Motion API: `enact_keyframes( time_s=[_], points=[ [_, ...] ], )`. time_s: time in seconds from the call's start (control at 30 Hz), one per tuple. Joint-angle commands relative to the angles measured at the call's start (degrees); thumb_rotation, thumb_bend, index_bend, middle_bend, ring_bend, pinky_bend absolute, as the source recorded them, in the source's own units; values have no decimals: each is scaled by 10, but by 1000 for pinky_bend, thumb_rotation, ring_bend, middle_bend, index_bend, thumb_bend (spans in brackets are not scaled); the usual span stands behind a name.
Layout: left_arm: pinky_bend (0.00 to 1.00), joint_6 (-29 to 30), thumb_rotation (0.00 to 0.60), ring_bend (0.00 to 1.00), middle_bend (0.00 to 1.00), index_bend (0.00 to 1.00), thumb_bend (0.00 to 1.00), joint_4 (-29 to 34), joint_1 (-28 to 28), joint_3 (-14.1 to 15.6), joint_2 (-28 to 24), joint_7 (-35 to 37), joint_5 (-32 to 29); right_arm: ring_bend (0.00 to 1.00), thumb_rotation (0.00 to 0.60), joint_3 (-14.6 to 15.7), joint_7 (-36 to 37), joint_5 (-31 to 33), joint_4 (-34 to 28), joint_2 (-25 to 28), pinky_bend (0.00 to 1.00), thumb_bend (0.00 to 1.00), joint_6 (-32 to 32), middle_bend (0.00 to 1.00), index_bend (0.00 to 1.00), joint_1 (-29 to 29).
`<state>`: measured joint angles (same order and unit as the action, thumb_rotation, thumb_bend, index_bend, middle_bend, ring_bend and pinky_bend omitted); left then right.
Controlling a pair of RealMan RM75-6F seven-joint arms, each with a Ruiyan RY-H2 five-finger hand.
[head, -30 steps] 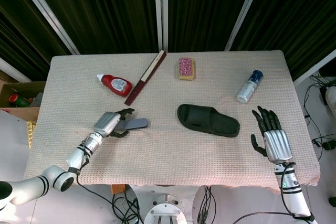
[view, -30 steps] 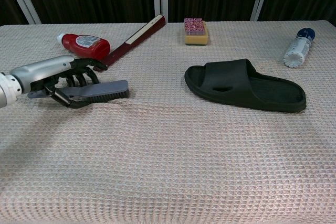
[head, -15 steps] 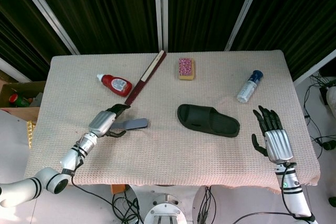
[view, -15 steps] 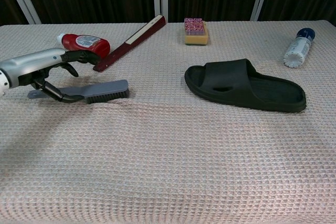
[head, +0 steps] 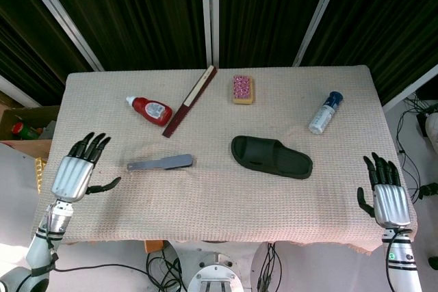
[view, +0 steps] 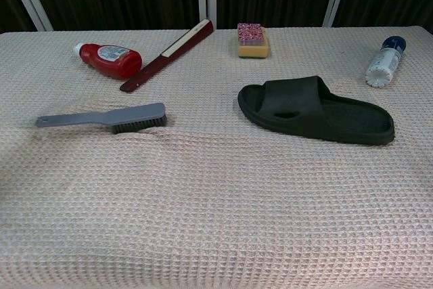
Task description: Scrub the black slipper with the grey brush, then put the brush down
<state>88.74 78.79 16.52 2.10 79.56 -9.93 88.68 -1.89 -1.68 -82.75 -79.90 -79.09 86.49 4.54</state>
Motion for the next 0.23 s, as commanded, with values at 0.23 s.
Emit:
enact_keyframes(
  time_s=[0.23],
  points=[
    [230,66,120,63,115,86,94,-18,-107,46,-15,32,20,0,600,9,3,12,7,8,0,477,10,0,0,-33]
  ],
)
